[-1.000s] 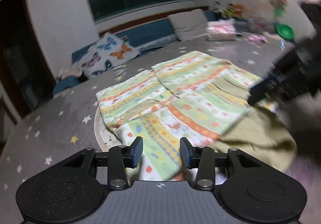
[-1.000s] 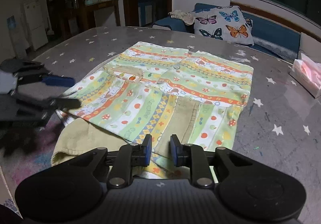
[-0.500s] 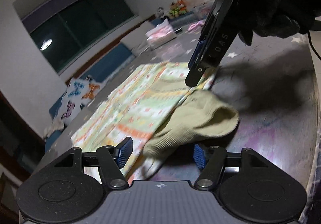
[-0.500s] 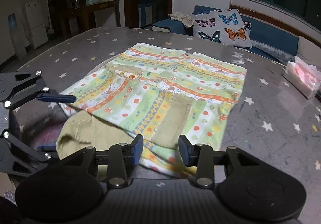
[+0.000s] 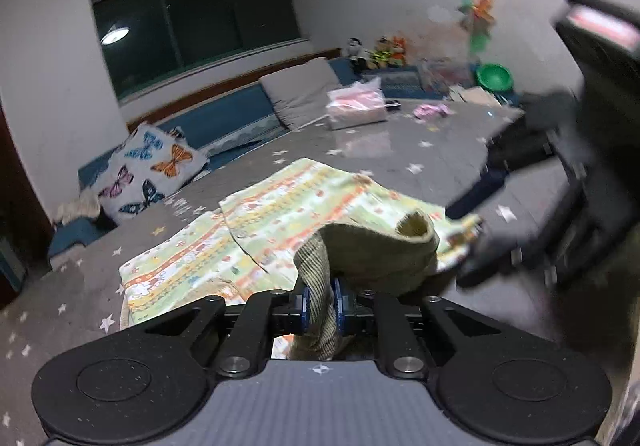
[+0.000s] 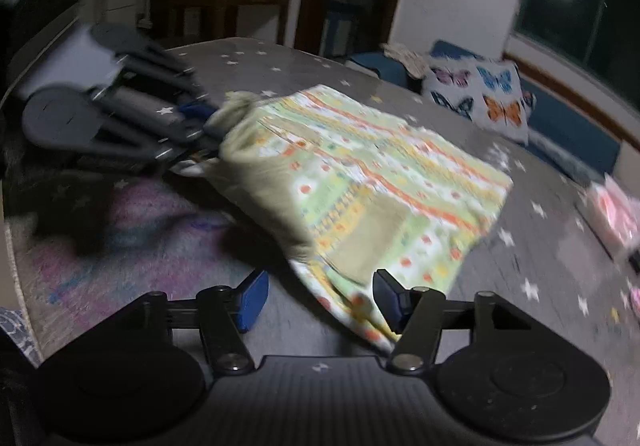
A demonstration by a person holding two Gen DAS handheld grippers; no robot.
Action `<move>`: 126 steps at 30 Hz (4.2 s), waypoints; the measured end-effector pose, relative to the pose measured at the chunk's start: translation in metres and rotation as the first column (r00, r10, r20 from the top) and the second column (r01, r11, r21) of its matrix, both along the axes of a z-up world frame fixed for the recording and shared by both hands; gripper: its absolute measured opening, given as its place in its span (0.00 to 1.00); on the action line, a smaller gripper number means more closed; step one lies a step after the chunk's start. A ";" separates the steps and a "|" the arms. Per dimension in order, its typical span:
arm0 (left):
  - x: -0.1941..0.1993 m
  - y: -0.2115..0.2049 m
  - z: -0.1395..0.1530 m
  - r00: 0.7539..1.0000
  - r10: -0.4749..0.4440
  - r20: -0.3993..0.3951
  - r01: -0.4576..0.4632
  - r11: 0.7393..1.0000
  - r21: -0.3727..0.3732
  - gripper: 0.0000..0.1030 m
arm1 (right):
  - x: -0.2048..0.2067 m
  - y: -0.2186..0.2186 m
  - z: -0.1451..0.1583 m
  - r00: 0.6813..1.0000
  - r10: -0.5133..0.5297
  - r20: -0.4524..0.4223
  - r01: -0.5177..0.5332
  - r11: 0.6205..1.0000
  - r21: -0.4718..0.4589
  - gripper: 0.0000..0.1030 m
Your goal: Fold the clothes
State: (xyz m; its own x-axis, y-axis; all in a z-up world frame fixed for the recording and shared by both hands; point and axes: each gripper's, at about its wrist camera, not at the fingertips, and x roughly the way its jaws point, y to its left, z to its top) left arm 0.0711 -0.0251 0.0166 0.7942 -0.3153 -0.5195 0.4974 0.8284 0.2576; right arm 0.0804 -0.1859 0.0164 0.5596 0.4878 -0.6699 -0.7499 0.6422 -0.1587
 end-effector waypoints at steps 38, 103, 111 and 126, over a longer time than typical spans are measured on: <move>-0.059 0.054 -0.023 0.991 0.101 0.088 -0.116 0.976 0.184 0.08 | 0.027 0.012 0.025 0.992 -0.082 -0.093 0.098 0.978 0.185 0.07; 0.142 0.096 -0.020 0.901 0.411 -0.135 -0.410 0.911 0.036 0.31 | 0.124 -0.021 -0.004 0.899 -0.409 -0.154 0.433 0.881 0.190 0.18; 0.147 0.104 -0.014 0.884 0.439 -0.161 -0.446 0.895 -0.011 0.31 | 0.145 0.014 -0.017 0.916 -0.340 -0.214 0.376 0.913 0.158 0.18; 0.049 0.122 0.011 0.901 0.384 -0.202 -0.410 0.906 -0.107 0.46 | 0.109 0.039 0.005 0.968 -0.187 -0.166 0.219 0.955 0.202 0.31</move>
State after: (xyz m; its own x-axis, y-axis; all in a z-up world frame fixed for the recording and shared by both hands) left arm 0.1199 0.0966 0.0278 0.7712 -0.0733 -0.6324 0.1447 0.9875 0.0621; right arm 0.1889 -0.1466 0.0213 0.5679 0.5164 -0.6409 -0.6046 0.7901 0.1008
